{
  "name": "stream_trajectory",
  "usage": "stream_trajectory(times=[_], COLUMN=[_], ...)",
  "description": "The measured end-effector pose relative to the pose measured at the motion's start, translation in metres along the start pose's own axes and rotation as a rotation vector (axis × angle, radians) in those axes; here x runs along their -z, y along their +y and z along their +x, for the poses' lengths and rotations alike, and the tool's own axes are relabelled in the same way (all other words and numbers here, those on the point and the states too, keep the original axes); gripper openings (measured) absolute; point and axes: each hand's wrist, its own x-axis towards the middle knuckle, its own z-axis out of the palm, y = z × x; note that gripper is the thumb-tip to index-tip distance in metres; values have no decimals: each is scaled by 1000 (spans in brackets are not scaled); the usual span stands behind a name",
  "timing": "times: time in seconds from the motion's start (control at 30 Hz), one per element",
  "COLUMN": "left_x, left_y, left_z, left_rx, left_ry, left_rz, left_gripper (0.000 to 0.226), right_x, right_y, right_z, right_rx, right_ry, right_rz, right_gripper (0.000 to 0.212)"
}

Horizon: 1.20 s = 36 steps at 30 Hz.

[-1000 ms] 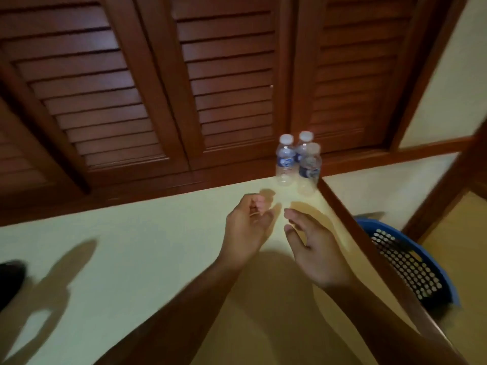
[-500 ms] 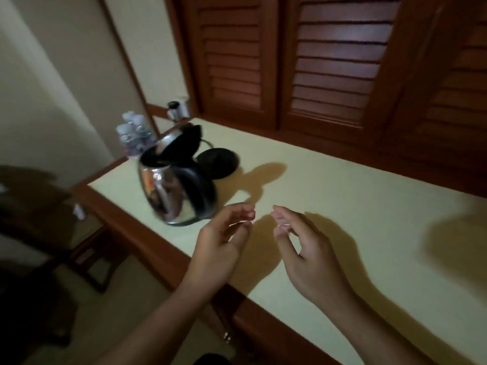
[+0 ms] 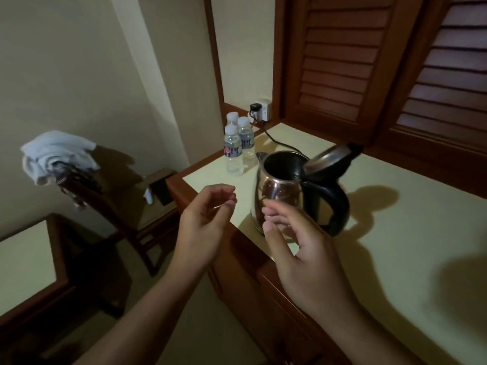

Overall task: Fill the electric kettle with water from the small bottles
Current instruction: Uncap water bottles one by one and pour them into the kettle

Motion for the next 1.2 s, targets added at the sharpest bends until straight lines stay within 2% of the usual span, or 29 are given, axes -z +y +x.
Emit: stream_trajectory(times=[0.2, 0.4, 0.53, 0.63, 0.73, 0.9, 1.0, 1.07, 1.2], left_x=[33, 28, 14, 4, 0, 22, 44, 58, 77], left_y=[-42, -94, -107, -112, -116, -104, -87, -75, -60], left_z=[107, 201, 221, 230, 227, 205, 185, 175, 167], left_rx=[-40, -2, -46, -3, -24, -208, -325, -364, -300], left_ry=[4, -192, -292, -259, -197, -282, -362, -407, -614], left_rz=[76, 198, 184, 119, 44, -26, -10, 30, -5], left_gripper=[21, 54, 56, 44, 30, 44, 49, 54, 55], right_x=[-70, -130, -150, -156, -152, -136, -127, -119, -99], right_y=[-5, -5, -8, -12, -16, -23, -27, -31, -51], right_z=[61, 126, 149, 157, 162, 174, 182, 182, 170], right_rx=[-14, -49, -105, -116, -83, 8, 6, 38, 115], right_ry=[63, 215, 269, 280, 307, 380, 328, 272, 101], right_rz=[-33, -134, -290, -355, -395, -529, -700, -795, -818], right_gripper=[38, 35, 39, 40, 31, 30, 46, 48, 46])
